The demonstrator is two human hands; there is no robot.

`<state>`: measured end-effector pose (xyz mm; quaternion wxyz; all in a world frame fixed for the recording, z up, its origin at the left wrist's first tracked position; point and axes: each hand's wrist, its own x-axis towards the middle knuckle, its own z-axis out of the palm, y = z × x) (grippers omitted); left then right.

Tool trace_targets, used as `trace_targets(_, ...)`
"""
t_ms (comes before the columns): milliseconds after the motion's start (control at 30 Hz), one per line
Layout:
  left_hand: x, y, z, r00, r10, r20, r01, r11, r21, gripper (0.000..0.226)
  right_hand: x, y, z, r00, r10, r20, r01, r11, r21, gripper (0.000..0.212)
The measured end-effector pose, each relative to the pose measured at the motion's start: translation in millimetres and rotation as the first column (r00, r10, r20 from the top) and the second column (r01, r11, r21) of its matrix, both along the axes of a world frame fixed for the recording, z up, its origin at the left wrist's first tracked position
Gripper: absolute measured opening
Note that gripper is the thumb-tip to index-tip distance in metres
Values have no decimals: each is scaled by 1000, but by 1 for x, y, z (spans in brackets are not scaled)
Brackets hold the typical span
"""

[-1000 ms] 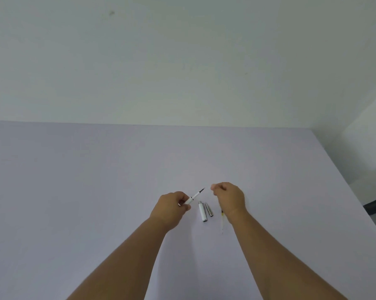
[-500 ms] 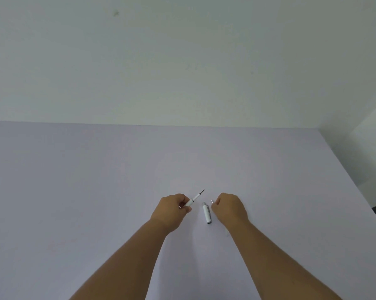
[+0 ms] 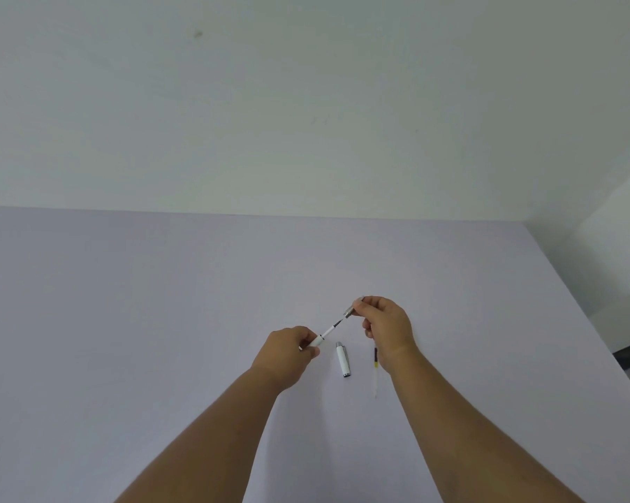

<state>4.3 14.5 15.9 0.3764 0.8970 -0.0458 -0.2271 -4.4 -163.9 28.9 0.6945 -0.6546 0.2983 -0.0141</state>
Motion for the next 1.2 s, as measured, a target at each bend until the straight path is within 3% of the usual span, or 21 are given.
trace_targets(333,-3,-4,7,1000,5,9,-5,1000,-20,15,-9,14,0,992,130,-3,-130,991,-40,0)
trace_targets(500,-4,-3,9,1000,12,9,-12,1000,-17,18,-12,15,4,976,213,42,-210,976,-58,17)
trace_targets(700,-5,-5,15,998,9,-58,-16,994,-112,19,-15,15,5,941,338,12,-337,940,-49,17)
trace_targets(833,-4,-5,17,999,19,-33,-22,995,-95,18,-13,14,6,937,347,-48,-349,935,-66,6)
trace_targets(933,-3,-7,18,997,72,-31,-76,989,-129,14,-9,17,7,946,313,-86,-320,943,-87,15)
trace_targets(1033,-3,-11,21,997,65,-49,-72,985,-156,16,-6,21,8,957,282,-59,-286,956,-60,10)
trace_targets(1200,-5,-10,19,995,26,-99,-44,983,-178,16,-4,25,9,959,226,-172,-261,941,-215,37)
